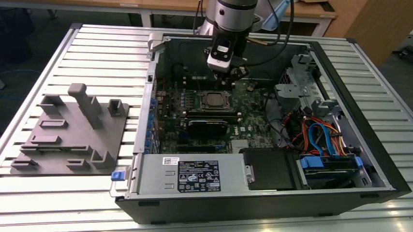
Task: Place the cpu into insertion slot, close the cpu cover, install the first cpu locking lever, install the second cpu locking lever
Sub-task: 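Install the first cpu locking lever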
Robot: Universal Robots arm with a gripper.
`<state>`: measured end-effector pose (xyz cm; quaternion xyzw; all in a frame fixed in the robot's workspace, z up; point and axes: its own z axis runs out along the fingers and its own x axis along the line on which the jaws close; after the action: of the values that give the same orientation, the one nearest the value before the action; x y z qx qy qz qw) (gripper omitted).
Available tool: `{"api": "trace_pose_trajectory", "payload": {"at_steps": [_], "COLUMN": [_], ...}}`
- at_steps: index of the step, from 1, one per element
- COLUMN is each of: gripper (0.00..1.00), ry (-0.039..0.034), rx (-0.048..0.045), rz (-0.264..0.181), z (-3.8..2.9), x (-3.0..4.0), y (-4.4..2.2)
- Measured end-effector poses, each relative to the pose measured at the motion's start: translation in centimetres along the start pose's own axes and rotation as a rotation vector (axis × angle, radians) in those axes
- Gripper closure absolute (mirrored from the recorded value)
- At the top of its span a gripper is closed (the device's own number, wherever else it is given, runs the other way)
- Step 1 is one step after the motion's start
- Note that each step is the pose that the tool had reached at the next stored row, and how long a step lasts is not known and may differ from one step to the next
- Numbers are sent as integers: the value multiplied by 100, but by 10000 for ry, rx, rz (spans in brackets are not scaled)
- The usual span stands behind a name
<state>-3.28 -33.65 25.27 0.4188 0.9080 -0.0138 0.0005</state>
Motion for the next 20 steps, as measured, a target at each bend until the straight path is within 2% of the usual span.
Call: {"api": "trace_pose_trajectory", "payload": {"at_steps": [20], "gripper": [90], "ry": [-62], "rx": [-33], "rz": [-2526], "z": [0], "x": [1], "y": [-1]}}
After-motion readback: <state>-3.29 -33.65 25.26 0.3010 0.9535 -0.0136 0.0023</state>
